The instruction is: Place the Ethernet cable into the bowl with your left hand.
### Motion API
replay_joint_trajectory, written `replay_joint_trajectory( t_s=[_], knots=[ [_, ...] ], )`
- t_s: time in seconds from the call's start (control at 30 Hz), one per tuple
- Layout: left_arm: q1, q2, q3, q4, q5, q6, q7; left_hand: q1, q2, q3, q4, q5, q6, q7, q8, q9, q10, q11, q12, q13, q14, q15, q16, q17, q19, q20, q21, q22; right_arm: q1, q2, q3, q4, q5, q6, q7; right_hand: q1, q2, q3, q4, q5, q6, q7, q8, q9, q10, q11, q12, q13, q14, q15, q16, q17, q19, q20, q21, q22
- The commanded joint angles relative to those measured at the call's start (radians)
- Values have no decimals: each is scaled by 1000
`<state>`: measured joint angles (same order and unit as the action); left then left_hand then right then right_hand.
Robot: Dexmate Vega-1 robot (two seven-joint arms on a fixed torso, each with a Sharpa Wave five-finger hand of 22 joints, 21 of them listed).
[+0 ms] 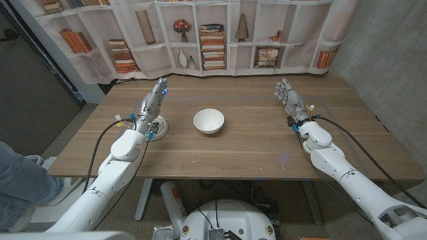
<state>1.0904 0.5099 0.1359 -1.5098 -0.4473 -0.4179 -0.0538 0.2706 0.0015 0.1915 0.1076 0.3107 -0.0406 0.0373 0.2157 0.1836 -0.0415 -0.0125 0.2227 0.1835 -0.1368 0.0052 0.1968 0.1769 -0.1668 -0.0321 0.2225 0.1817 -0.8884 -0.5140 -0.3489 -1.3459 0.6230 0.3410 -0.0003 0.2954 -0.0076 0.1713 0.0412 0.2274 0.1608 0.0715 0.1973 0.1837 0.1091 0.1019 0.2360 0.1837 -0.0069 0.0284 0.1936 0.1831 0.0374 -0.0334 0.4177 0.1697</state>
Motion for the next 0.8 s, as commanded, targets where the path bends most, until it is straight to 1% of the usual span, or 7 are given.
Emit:
replay_joint_trajectory(
  t_s=[0.03,0.4,0.8],
  knots=[
    [46,24,-10,-19,-2,-44,23,11,1,2,-7,6,4,0,6,4,5,-3,5,5,5,-2,1,3,-65,-18,3,2,0,0,-1,-1,-5,-1,-4,10,5,3,-9,-3,7,-3,0,6,10,3,-4,3,5,7,1,2,9,-33,-3,5],
    [73,54,-18,-45,5,-40,48,14,2,1,-9,6,7,-1,5,4,8,-3,5,5,8,-2,0,3,-63,-16,1,2,12,11,-7,21,-2,3,5,9,7,2,-10,-4,8,-3,0,6,13,4,-4,3,5,8,0,2,11,-32,-7,5],
    [84,61,-25,-15,-12,-59,38,18,4,0,-11,6,14,-1,5,4,15,-4,5,5,14,-2,1,3,-59,-14,1,2,11,15,-9,19,-8,5,-4,10,8,1,-12,-5,9,-4,0,6,18,3,-4,4,6,8,0,2,13,-32,-13,6]
  ],
)
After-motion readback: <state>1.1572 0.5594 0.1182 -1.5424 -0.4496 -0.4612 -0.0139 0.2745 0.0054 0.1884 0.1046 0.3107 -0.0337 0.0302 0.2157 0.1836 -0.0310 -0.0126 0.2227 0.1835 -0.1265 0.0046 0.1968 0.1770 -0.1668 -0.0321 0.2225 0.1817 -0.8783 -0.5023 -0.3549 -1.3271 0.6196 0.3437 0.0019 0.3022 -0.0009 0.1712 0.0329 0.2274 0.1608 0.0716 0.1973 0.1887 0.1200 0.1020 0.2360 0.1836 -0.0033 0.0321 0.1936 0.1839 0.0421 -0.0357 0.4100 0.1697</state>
